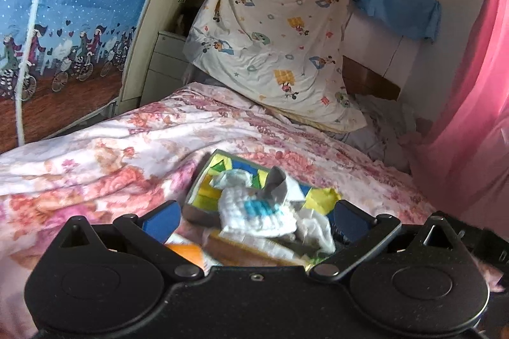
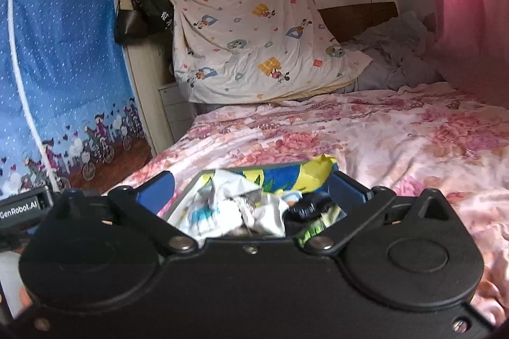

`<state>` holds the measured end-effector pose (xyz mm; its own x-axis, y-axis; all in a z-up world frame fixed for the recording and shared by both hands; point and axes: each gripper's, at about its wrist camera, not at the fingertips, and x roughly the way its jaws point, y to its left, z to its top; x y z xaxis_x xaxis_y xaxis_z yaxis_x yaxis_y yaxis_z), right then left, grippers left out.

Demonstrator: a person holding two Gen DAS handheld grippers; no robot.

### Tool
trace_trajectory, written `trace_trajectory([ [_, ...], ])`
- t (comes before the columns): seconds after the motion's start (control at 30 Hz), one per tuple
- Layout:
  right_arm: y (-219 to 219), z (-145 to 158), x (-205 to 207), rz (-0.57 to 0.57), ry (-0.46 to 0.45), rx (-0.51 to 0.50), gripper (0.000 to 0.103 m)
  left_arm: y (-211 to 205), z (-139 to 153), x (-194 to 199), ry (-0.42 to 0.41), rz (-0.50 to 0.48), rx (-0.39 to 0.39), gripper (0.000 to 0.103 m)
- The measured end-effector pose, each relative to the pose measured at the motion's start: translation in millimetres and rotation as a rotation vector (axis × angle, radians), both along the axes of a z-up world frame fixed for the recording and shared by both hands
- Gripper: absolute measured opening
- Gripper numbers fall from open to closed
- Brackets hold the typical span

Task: Organize soft objects
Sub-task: 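Raise both grippers away from the tray, then move the left gripper to the orange rubber strap while the right gripper approaches the grey face mask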

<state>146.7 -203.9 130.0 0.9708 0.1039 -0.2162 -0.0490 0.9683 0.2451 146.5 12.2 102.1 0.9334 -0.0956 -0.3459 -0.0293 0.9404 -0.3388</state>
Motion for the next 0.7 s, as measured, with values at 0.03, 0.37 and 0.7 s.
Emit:
trace_trajectory([
  [0.03, 0, 0, -3, -0.003, 0.003, -0.004, 0.102, 1, -1, -7, 0.000, 0.003, 0.012, 0.102],
  [0.37, 17, 0, -34, -0.008, 0.003, -0.049, 0.102, 14, -27, -43, 0.048, -0.017, 0.086, 0.102],
  [0.7, 29, -14, -34, 0.023, 0.059, -0.102, 0.103, 27, -56, -32, 0.110, -0.025, 0.155, 0.102],
])
